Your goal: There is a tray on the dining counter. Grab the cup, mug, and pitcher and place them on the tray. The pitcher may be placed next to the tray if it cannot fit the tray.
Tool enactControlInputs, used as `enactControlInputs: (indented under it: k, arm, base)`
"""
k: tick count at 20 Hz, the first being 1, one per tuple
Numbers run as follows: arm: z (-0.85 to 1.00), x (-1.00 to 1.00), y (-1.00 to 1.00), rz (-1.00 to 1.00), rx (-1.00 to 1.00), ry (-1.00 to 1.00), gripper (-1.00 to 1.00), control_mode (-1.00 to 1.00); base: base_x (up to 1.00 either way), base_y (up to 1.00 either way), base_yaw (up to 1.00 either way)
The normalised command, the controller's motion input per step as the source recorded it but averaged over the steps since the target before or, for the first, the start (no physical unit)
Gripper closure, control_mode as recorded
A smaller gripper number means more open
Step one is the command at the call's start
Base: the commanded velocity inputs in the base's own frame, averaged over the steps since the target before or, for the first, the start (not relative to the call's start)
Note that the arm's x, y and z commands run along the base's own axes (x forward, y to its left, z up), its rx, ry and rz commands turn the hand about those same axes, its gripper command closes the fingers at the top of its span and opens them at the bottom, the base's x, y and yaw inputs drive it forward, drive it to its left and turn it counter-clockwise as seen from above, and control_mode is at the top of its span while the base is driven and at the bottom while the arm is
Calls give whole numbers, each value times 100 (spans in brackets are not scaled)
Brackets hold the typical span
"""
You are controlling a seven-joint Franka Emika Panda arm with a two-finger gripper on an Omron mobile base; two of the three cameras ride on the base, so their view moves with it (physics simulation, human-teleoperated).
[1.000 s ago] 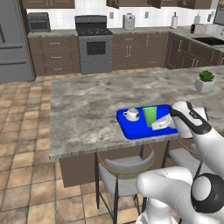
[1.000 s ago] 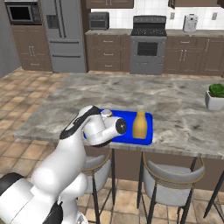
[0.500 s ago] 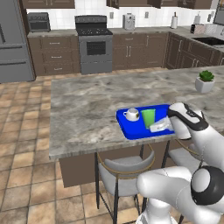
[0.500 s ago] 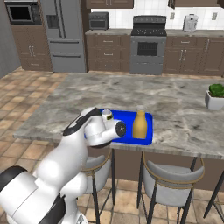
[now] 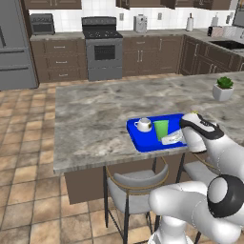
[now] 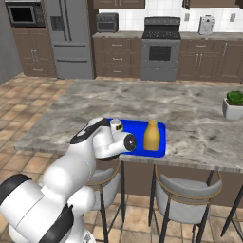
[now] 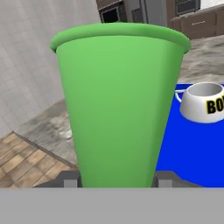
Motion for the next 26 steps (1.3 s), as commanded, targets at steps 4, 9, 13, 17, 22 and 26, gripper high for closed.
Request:
enactControlInputs:
  k: [4, 9, 13, 17, 22, 26]
  arm:
    - [-10, 5, 0, -7, 0, 0, 100, -100]
    - [-11, 2, 0, -5, 0, 0, 100, -100]
    - [-8, 3, 0, -3, 0, 0, 100, -100]
    - [-8, 2, 0, -1, 0, 0, 100, -100]
    - [-9, 4, 0, -1, 0, 0, 100, -100]
    - [-7, 8, 0, -1, 0, 0, 100, -100]
  base:
    - [0, 0, 0]
    - [0, 0, 0]
    - [0, 0, 0]
    - [0, 0, 0]
    - [0, 0, 0]
    - [0, 0, 0]
